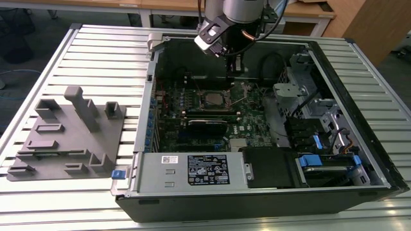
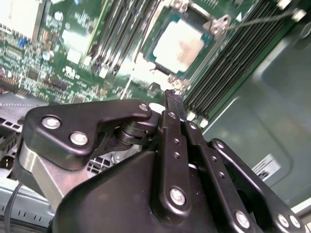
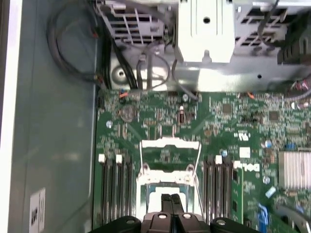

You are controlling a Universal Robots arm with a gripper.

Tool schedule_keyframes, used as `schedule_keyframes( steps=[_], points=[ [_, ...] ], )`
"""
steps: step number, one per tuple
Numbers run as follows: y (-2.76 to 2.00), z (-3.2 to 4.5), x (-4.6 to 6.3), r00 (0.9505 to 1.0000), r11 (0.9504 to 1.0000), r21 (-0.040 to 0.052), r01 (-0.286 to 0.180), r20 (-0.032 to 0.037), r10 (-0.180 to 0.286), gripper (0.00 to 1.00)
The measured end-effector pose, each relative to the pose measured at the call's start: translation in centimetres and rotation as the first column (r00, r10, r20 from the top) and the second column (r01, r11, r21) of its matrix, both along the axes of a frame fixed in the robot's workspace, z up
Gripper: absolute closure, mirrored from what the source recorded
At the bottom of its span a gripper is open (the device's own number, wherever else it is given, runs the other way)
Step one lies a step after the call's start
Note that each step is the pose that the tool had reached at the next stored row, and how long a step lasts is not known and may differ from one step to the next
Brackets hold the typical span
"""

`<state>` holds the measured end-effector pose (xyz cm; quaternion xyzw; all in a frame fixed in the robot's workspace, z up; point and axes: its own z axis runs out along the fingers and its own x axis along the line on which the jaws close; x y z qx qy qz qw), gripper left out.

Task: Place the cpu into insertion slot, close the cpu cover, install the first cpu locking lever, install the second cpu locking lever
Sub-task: 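Close the cpu cover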

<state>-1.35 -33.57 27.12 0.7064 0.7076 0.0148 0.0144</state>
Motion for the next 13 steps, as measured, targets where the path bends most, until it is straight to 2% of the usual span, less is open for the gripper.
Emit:
schedule_keyframes(
  steps=[13],
  points=[
    [0.00, -0.12, 3.5, 1.0000, 1.0000, -0.0002, 0.000, -0.0001, 0.000, 0.90]
  ],
)
